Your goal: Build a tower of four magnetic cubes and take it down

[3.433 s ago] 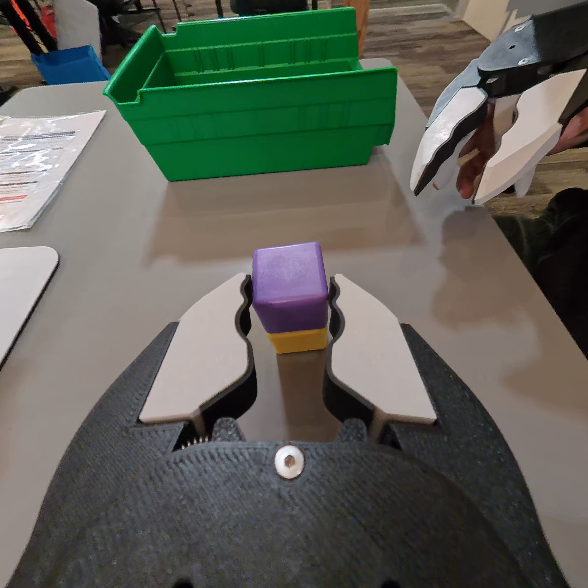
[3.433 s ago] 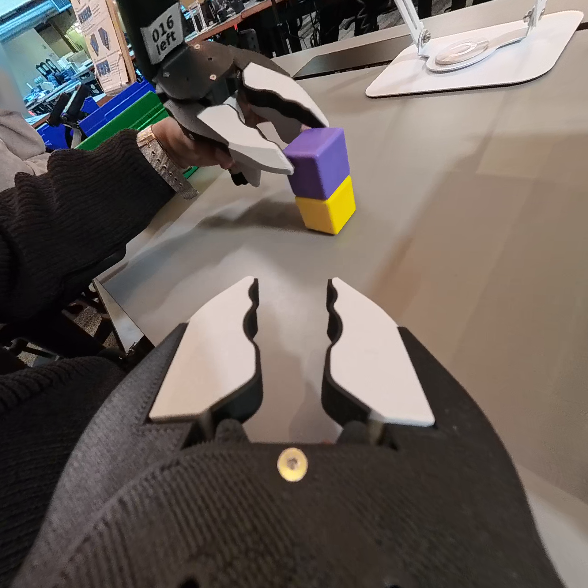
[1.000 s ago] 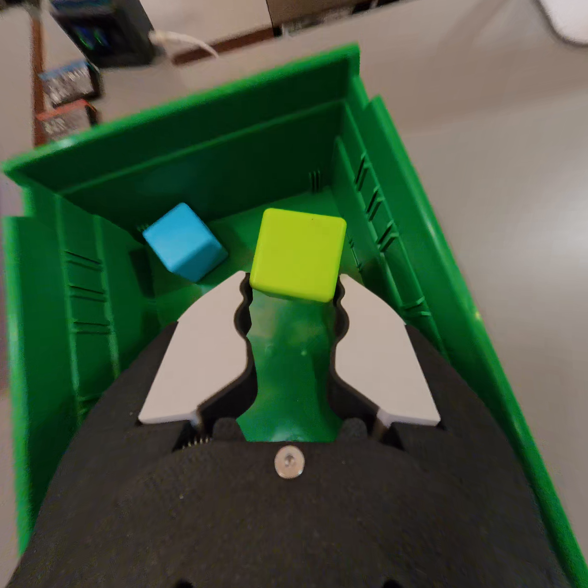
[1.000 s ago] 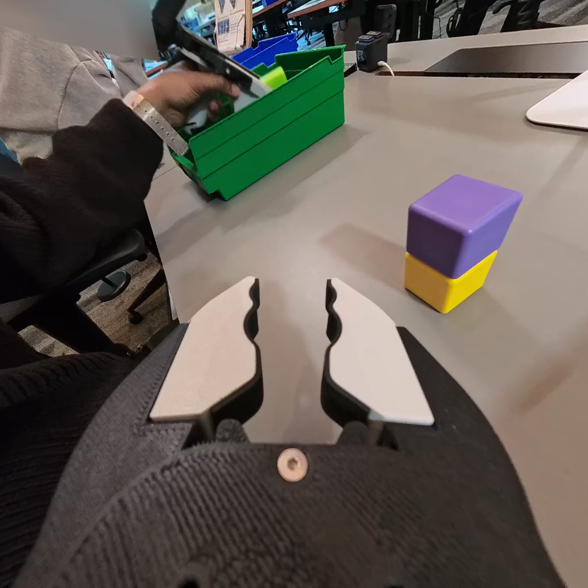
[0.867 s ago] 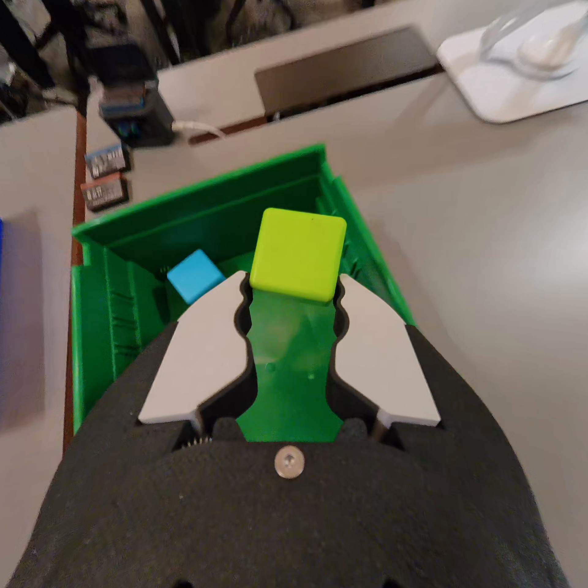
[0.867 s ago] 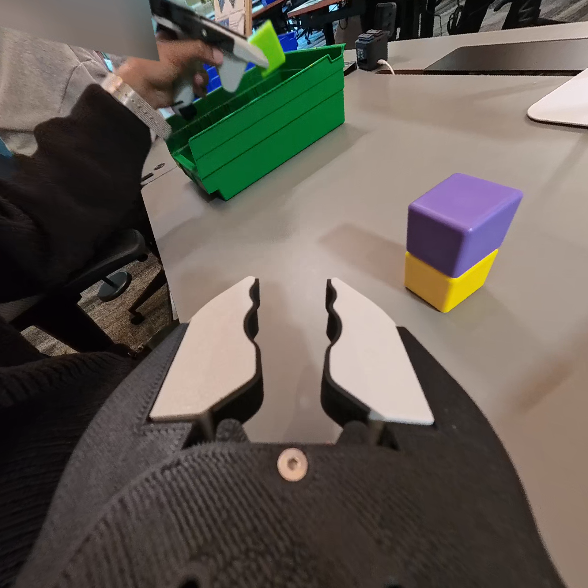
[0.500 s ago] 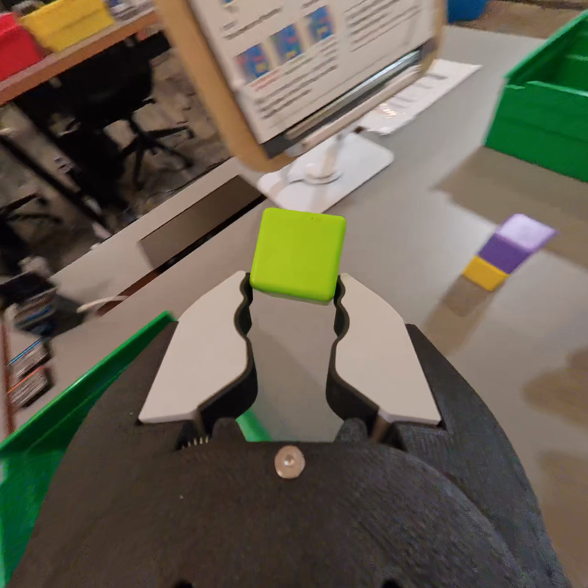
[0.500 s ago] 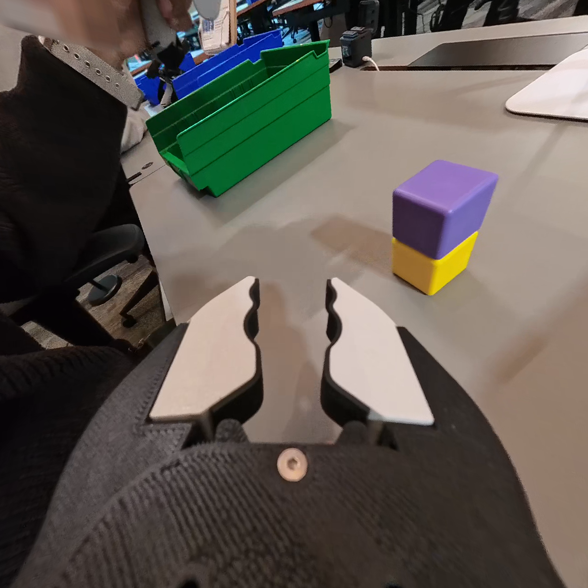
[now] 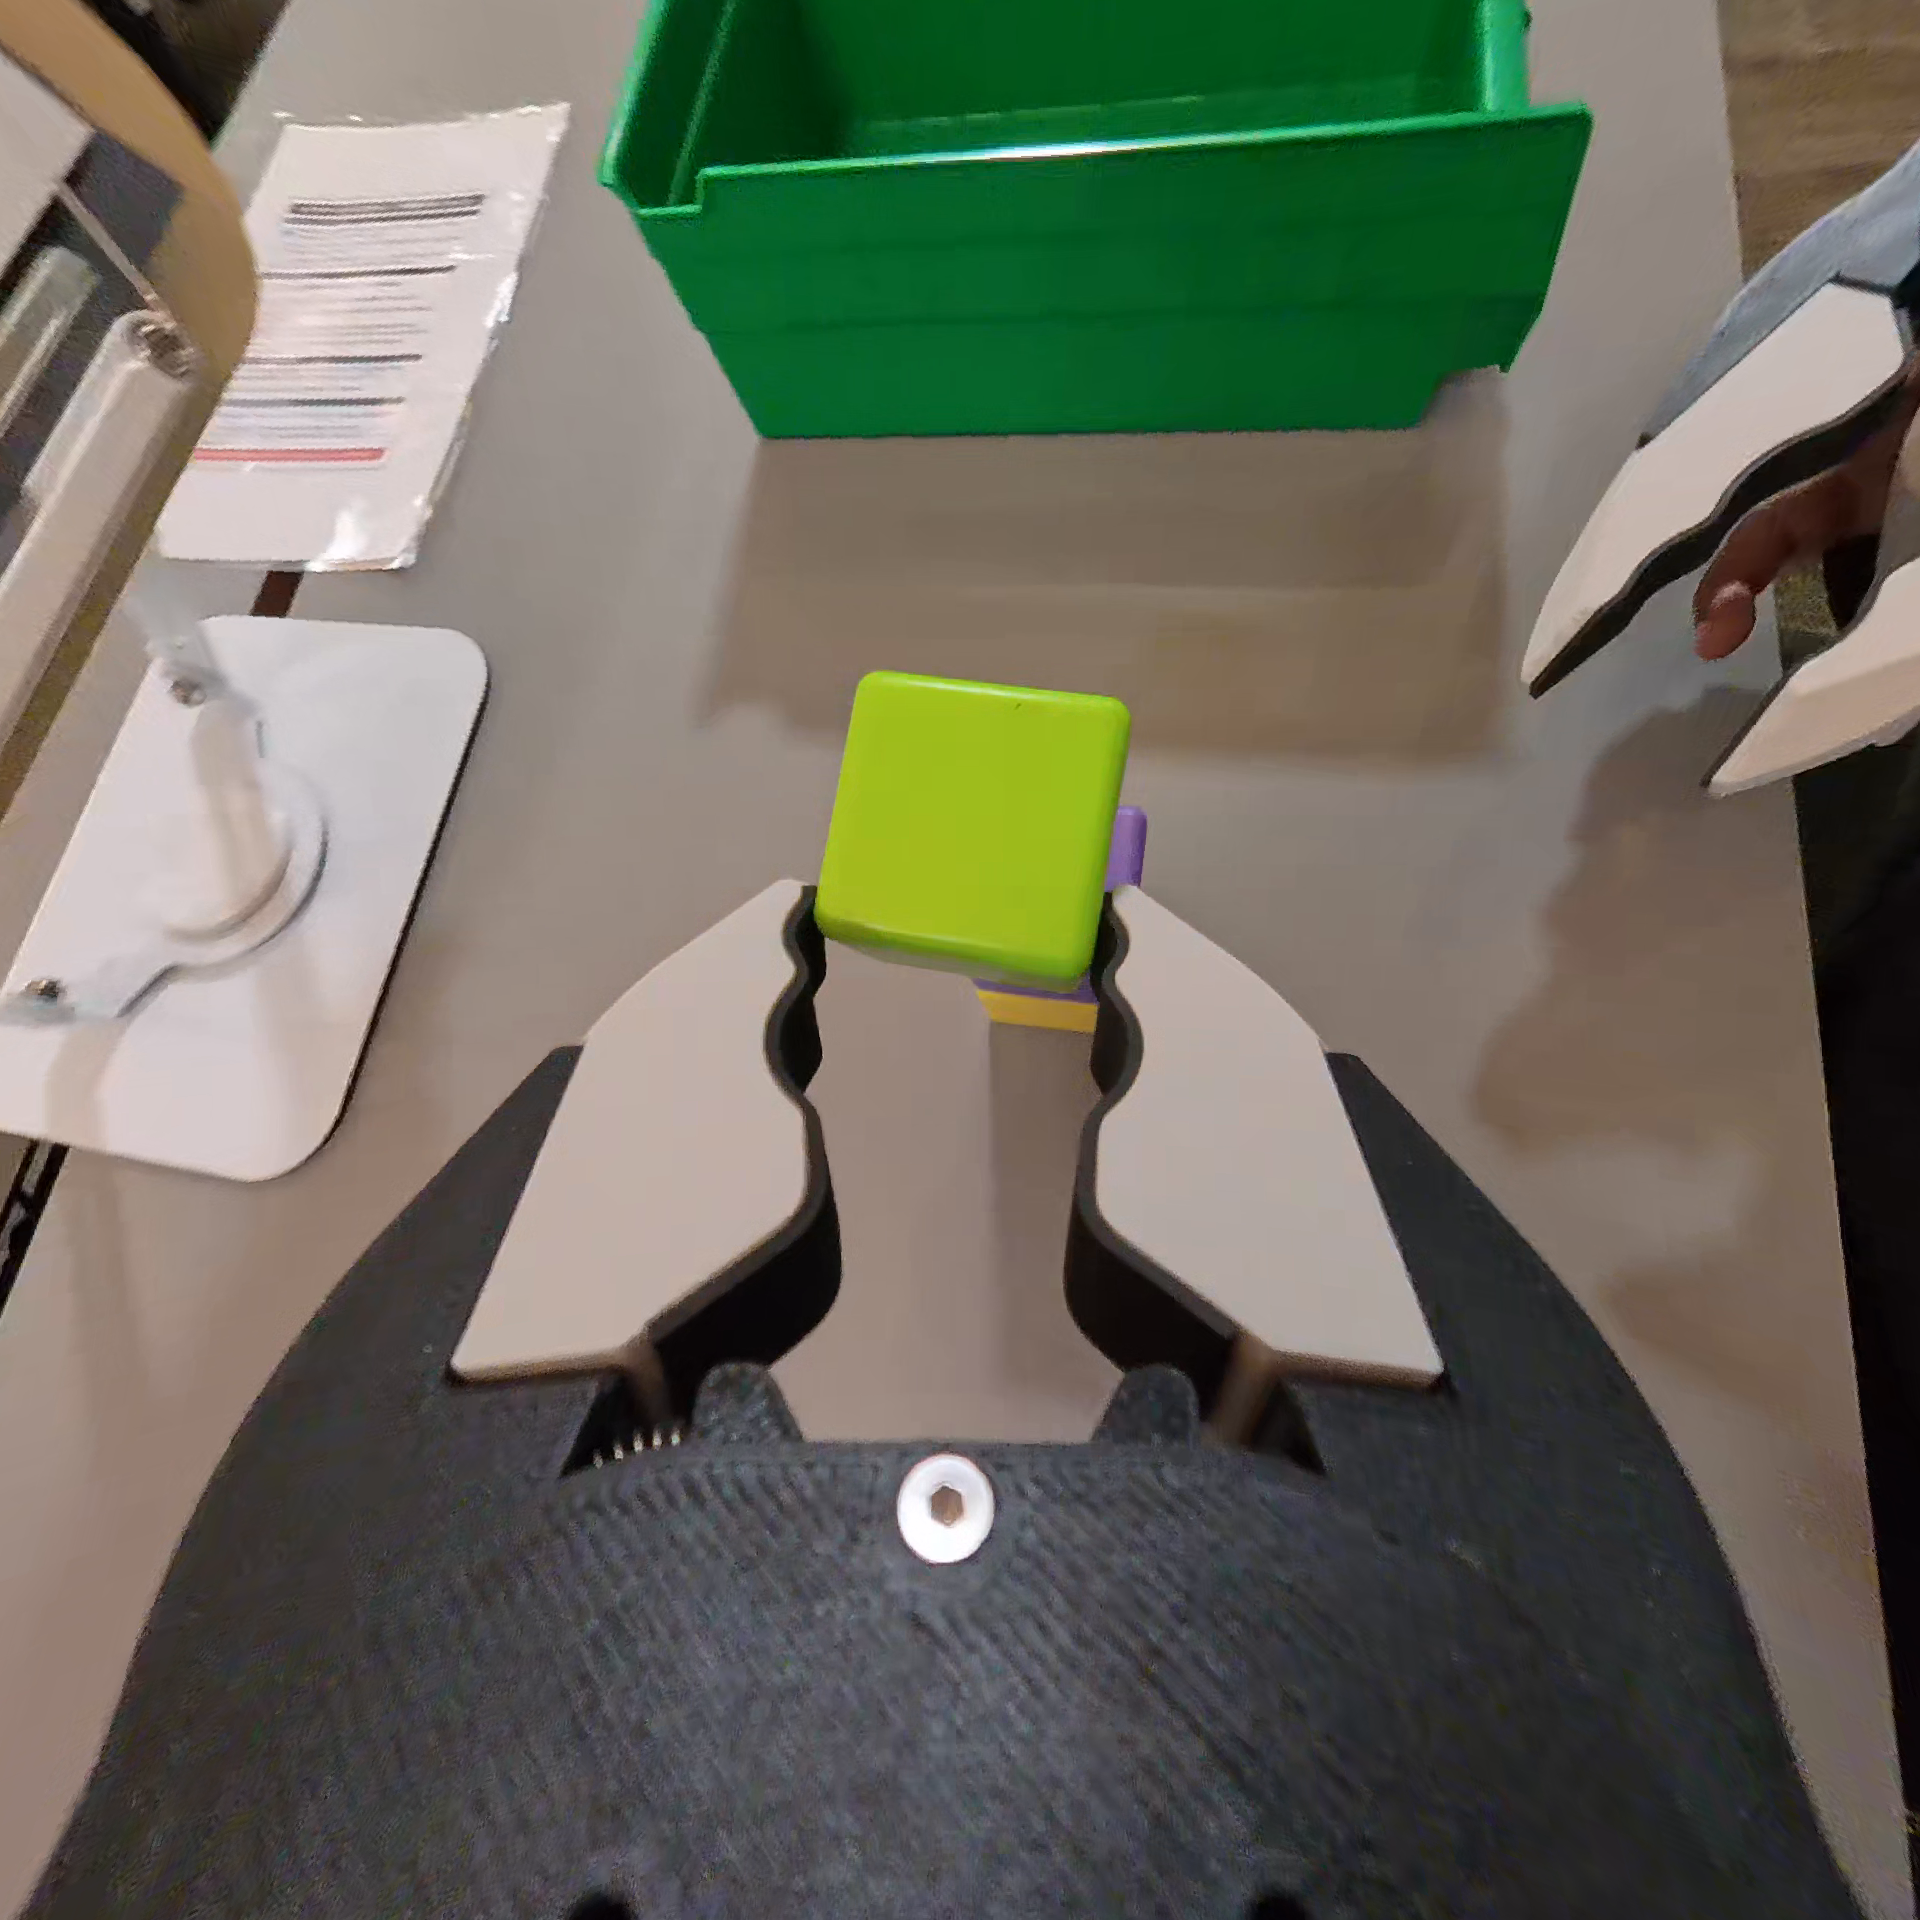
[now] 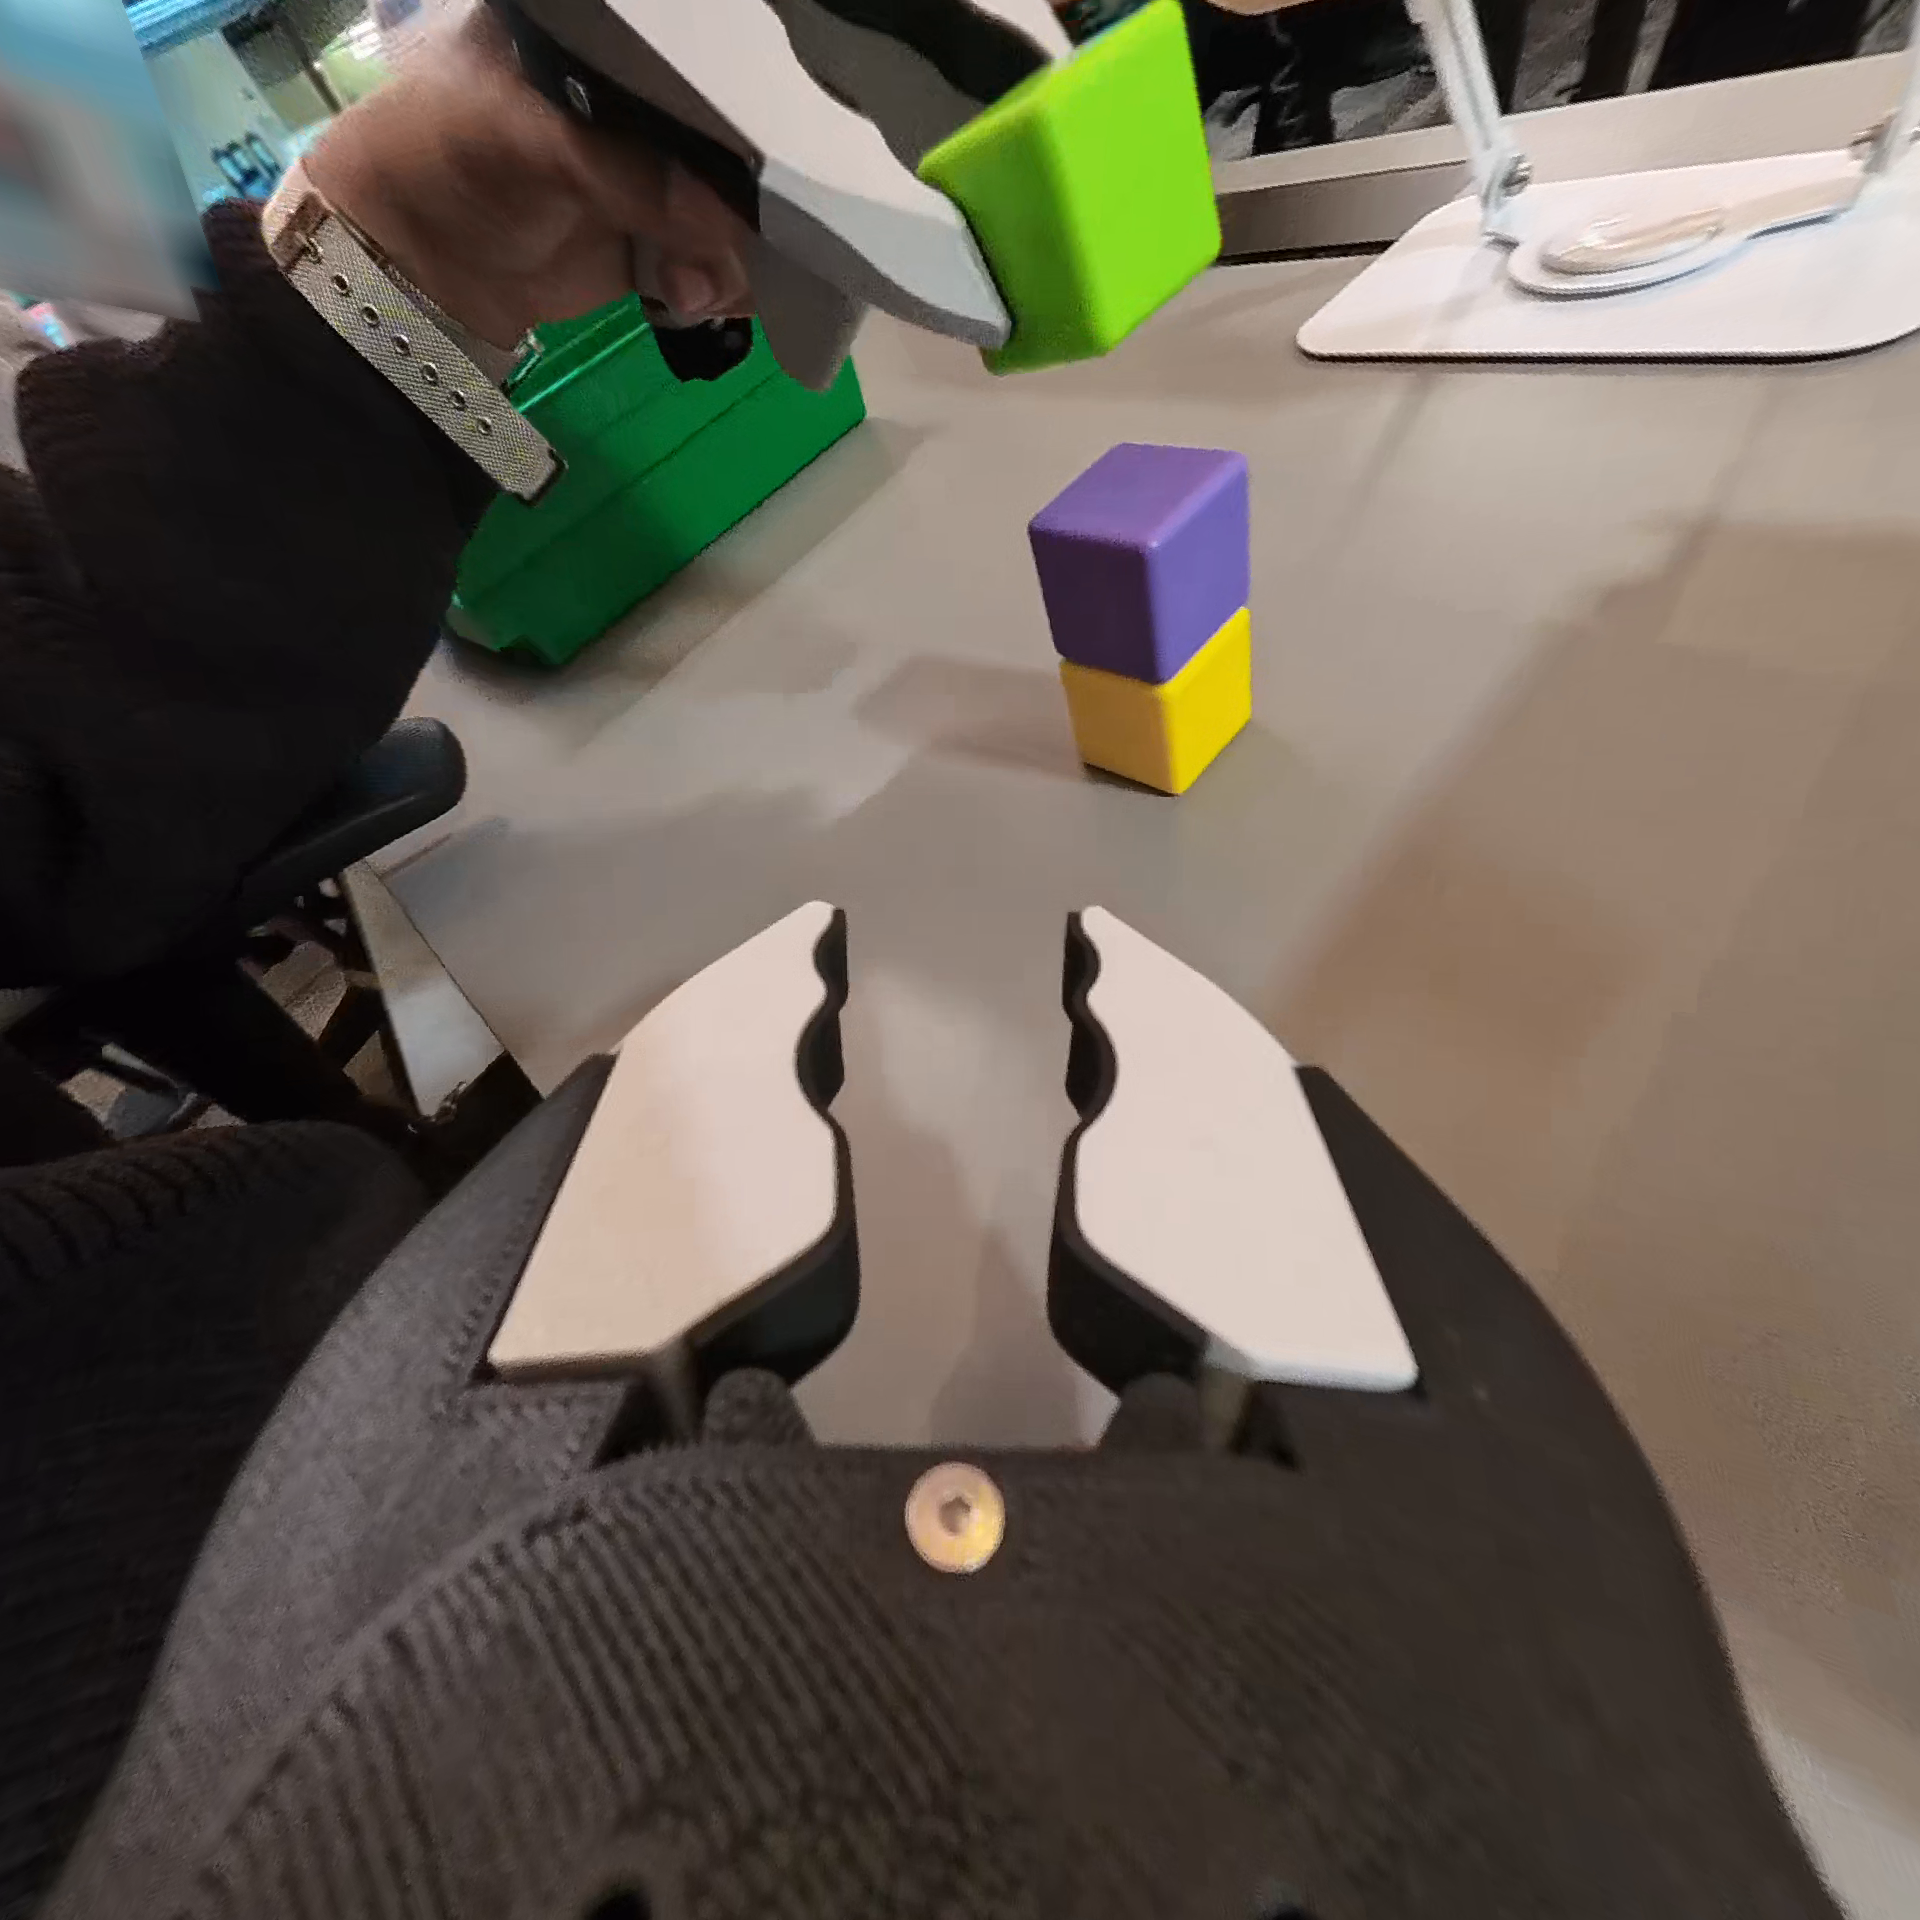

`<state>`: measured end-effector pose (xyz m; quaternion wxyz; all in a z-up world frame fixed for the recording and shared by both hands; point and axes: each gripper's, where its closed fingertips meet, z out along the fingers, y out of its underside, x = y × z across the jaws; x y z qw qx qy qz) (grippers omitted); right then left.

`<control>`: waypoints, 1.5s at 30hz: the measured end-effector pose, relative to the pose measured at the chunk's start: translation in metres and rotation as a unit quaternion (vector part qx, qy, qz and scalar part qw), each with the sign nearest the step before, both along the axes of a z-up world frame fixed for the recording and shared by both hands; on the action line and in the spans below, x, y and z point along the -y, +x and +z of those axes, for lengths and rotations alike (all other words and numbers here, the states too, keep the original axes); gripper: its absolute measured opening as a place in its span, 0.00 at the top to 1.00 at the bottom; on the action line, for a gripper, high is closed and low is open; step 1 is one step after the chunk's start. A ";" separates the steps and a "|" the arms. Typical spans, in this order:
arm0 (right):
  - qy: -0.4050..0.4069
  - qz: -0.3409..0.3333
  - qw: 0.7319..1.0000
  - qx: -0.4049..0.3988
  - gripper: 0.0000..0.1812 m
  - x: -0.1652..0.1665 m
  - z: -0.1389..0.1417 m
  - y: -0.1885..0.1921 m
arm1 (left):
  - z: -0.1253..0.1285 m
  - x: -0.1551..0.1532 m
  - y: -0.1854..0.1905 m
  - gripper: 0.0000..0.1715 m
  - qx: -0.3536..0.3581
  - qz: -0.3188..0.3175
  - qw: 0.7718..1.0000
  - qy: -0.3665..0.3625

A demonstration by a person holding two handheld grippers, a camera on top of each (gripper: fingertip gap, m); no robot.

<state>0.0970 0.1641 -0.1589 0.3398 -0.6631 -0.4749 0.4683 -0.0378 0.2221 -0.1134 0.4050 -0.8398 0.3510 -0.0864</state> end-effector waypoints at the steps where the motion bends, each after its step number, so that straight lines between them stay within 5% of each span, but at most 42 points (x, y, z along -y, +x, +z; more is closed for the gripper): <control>1: -0.001 -0.006 1.000 -0.001 0.78 -0.001 0.000 0.003 | -0.001 -0.003 0.003 0.70 -0.002 -0.006 1.000 -0.001; 11: -0.007 -0.024 1.000 -0.004 0.78 -0.005 0.001 0.013 | -0.015 -0.005 0.015 0.70 -0.002 -0.042 0.999 -0.034; 32: -0.013 -0.022 1.000 0.000 0.78 -0.005 -0.001 0.011 | -0.029 -0.002 0.017 0.70 -0.043 -0.018 0.996 -0.074; 45: -0.018 -0.011 1.000 -0.001 0.77 -0.003 -0.001 0.006 | -0.033 0.000 0.018 0.70 -0.051 -0.015 0.998 -0.040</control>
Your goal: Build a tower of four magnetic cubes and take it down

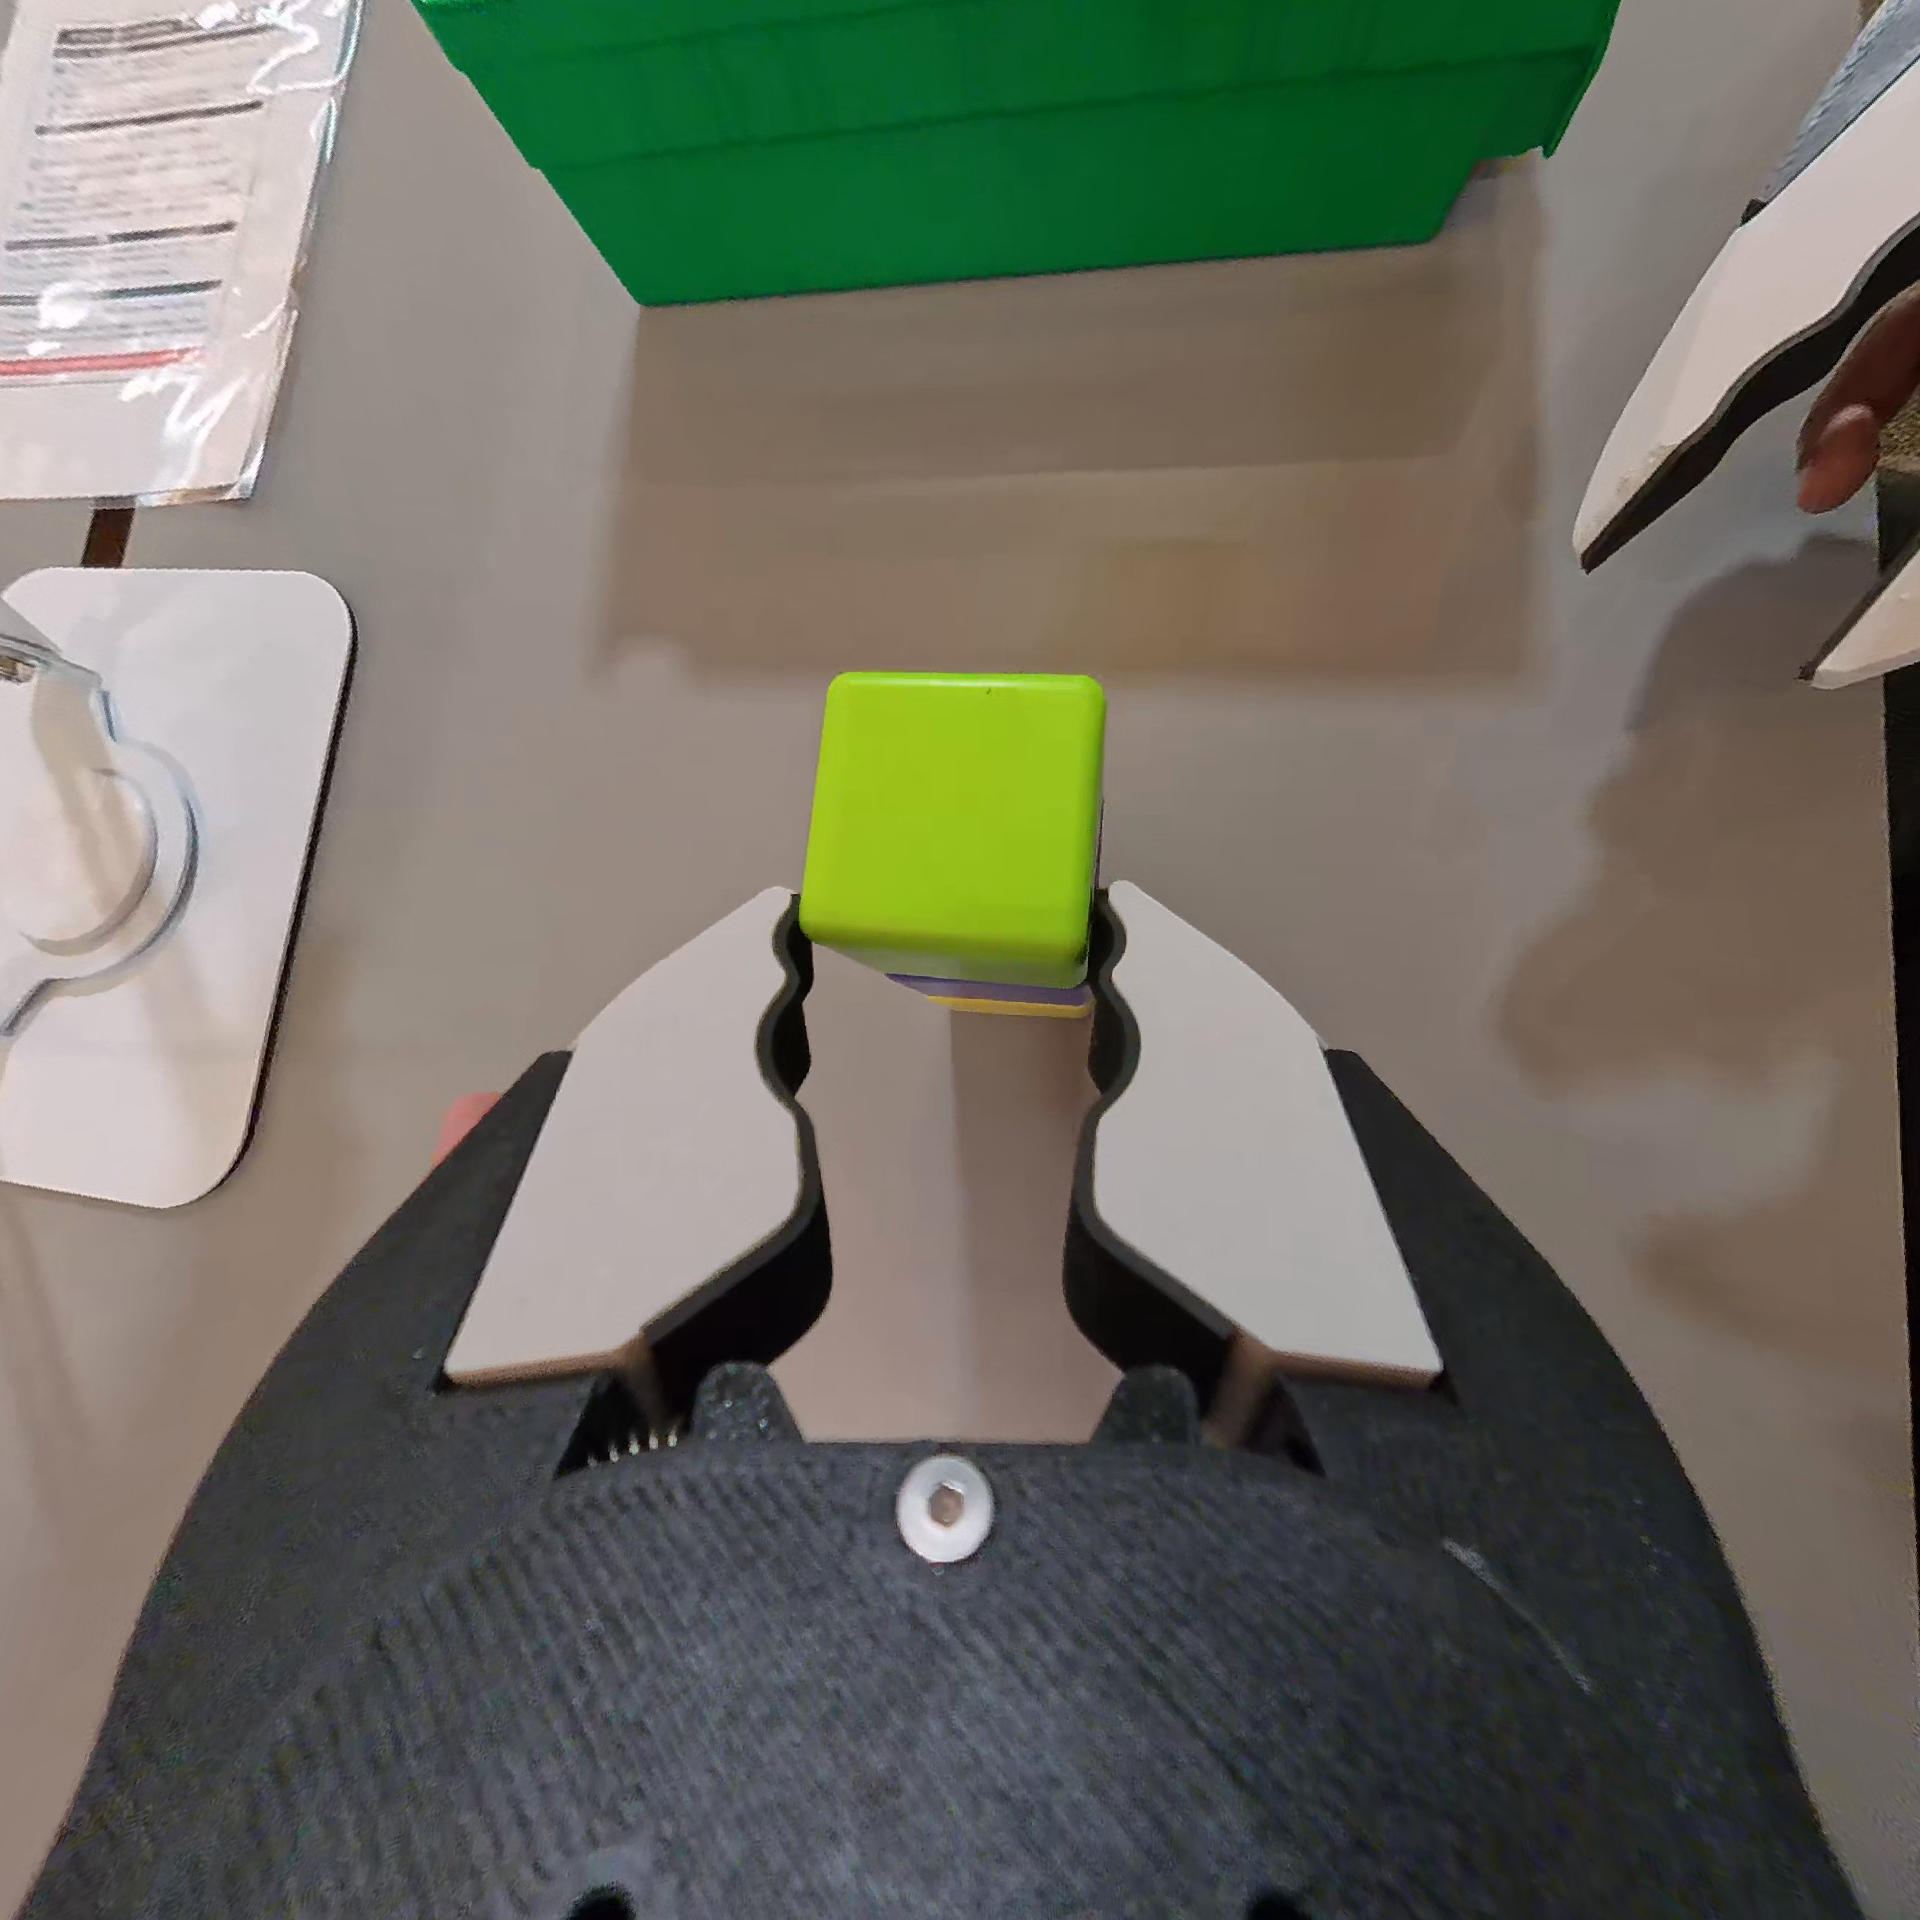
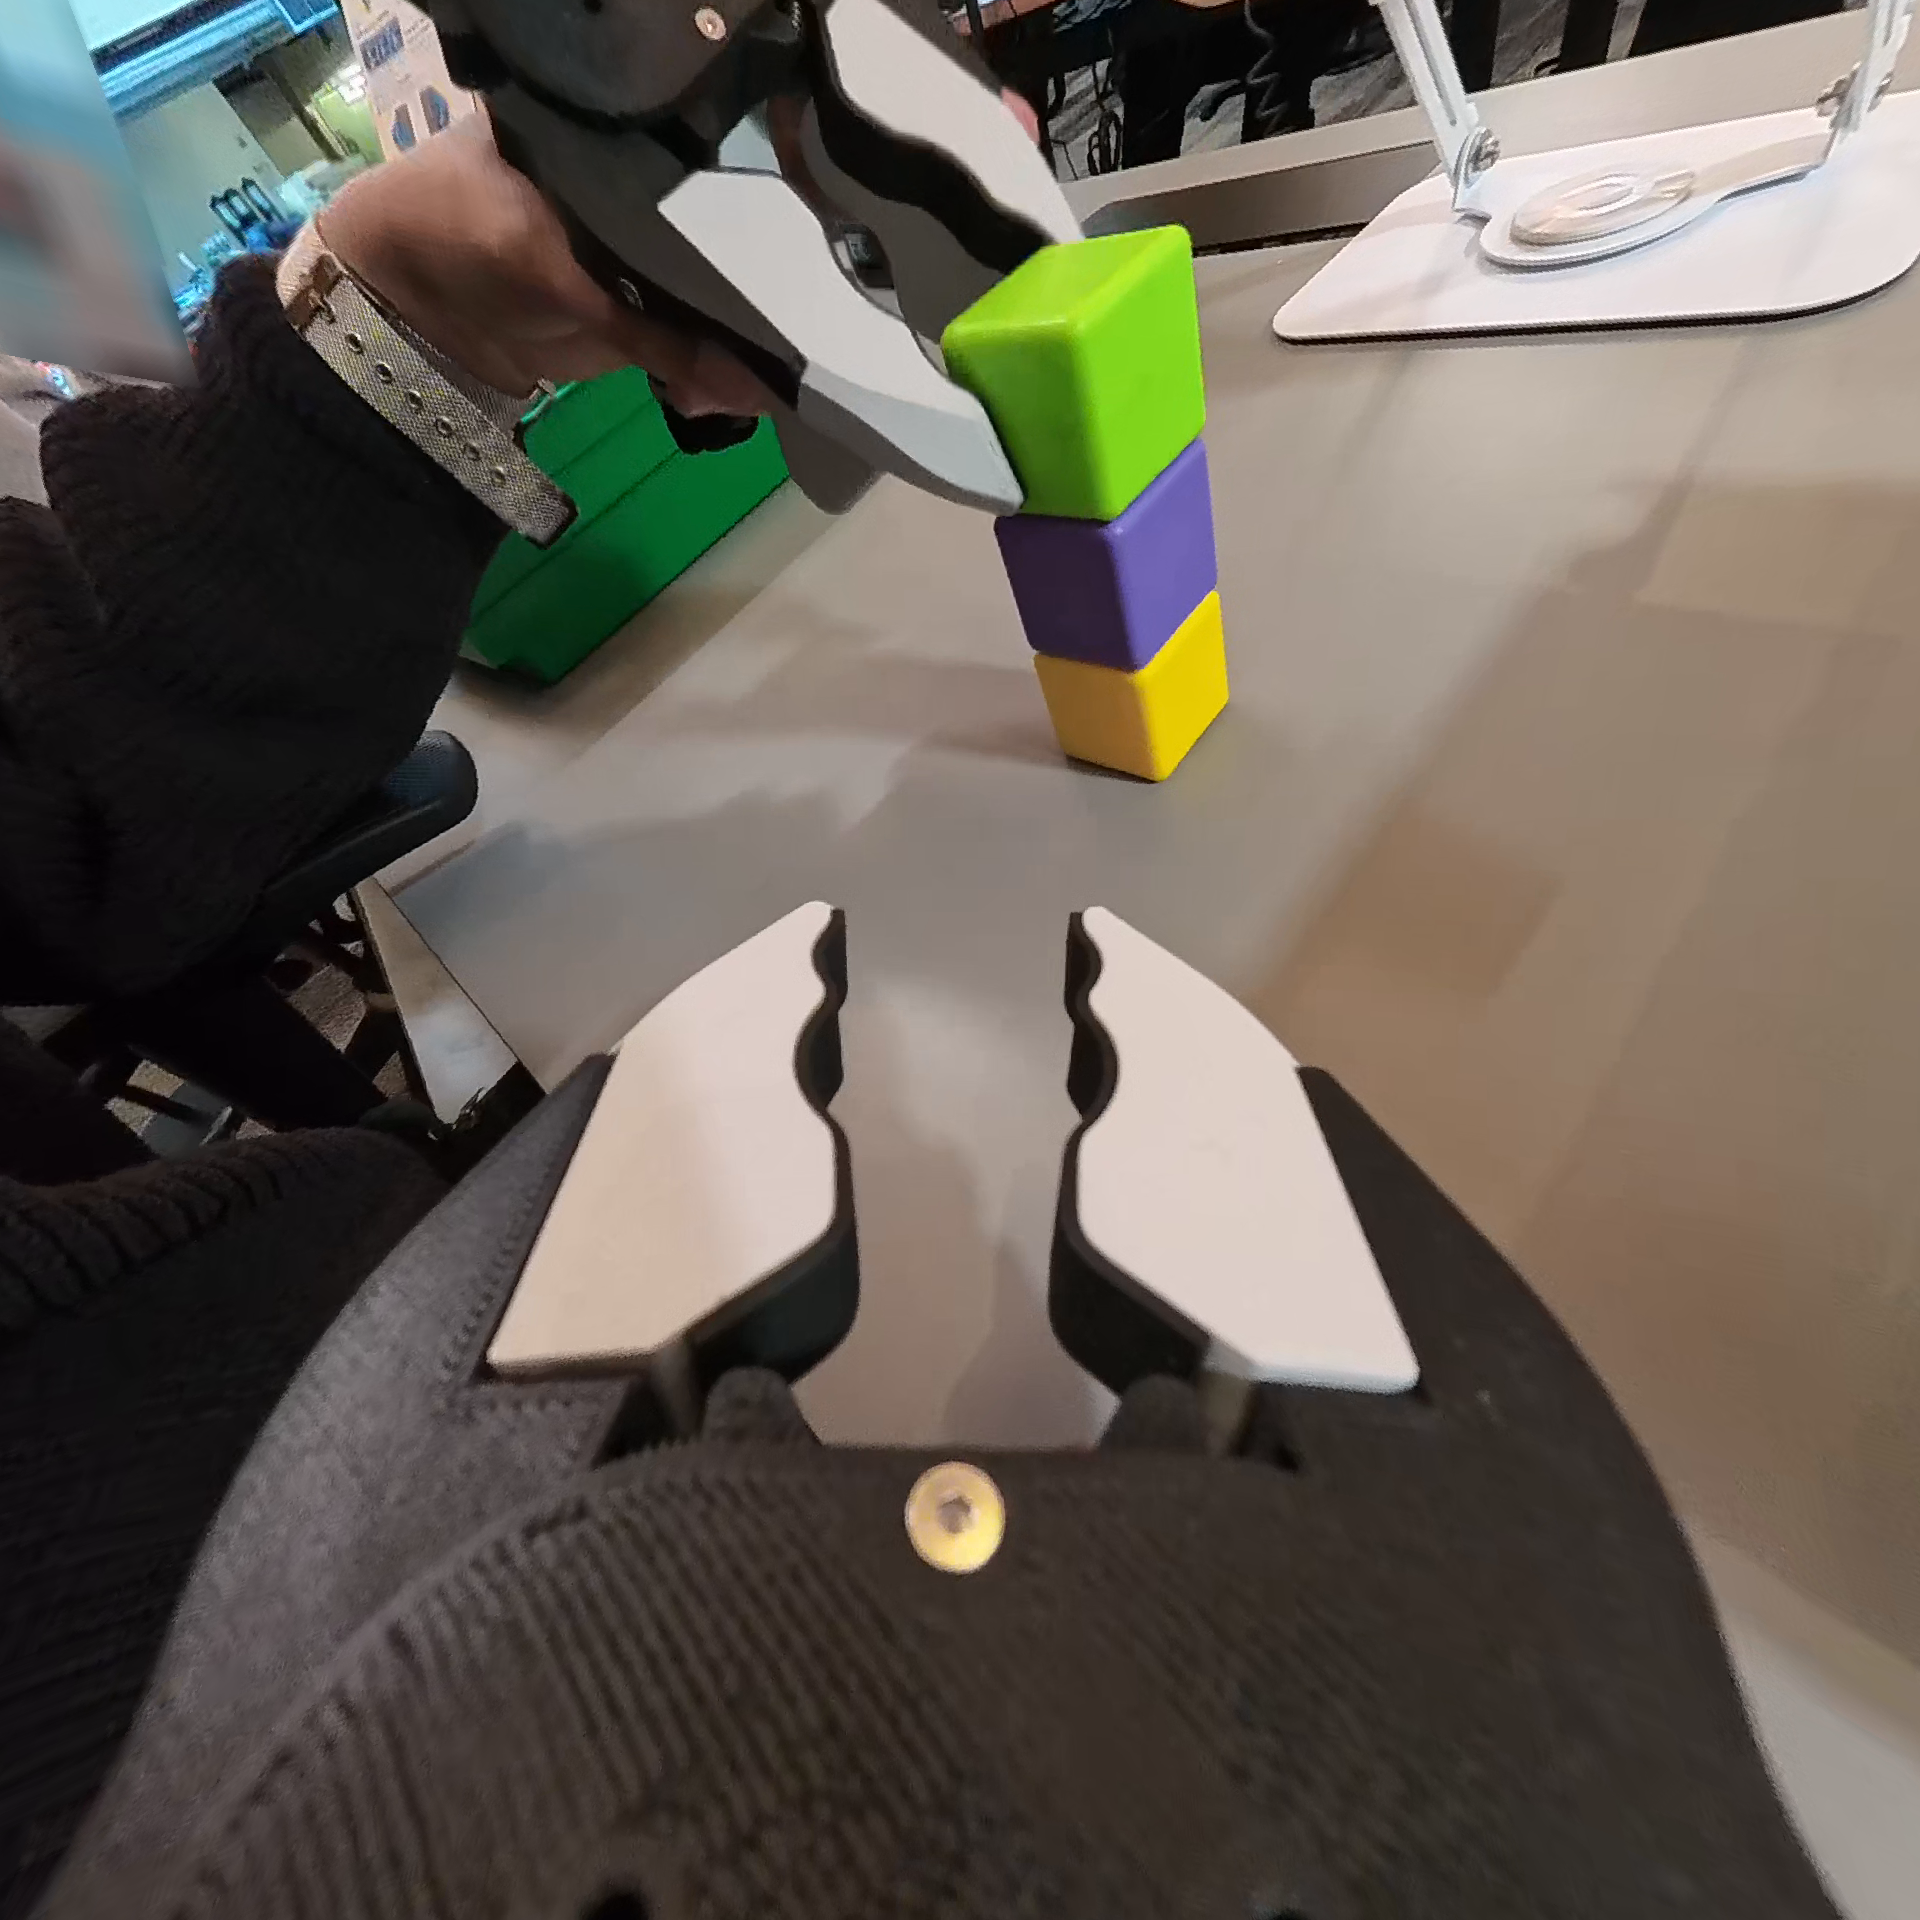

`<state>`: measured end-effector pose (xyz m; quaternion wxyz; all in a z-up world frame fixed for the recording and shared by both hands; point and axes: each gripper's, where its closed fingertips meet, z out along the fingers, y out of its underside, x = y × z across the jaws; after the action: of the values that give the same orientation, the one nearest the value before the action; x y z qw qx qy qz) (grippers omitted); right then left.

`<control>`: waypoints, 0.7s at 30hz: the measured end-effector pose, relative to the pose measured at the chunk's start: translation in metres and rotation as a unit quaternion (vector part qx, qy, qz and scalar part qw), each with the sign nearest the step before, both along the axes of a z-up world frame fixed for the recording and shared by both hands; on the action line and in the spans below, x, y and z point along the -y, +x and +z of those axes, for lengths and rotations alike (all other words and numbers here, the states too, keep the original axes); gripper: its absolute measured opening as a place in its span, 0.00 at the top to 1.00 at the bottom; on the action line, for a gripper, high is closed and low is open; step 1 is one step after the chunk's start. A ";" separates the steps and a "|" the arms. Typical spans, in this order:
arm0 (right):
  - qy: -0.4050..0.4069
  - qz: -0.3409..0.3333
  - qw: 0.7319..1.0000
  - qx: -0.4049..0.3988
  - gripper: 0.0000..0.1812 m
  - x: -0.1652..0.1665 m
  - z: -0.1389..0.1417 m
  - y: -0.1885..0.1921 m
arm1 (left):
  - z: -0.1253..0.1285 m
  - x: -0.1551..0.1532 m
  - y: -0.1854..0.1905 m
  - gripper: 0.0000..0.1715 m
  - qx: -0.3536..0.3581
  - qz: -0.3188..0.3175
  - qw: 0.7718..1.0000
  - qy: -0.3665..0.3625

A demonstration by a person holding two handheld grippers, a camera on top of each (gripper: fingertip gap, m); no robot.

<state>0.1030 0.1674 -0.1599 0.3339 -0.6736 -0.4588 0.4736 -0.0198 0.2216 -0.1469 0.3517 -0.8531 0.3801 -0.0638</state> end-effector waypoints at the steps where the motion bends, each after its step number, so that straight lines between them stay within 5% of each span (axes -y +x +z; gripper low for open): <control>1: 0.000 0.002 1.000 0.000 0.77 0.000 0.000 -0.001 | -0.001 0.000 0.000 0.70 0.001 0.001 1.000 -0.002; 21: 0.003 0.014 1.000 0.000 0.77 0.003 0.000 -0.007 | -0.008 -0.002 0.003 0.70 0.025 0.011 1.000 0.014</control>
<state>0.0962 0.1642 -0.1596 0.3289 -0.6664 -0.4695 0.4768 -0.0172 0.2231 -0.1544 0.3737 -0.8505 0.3624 -0.0754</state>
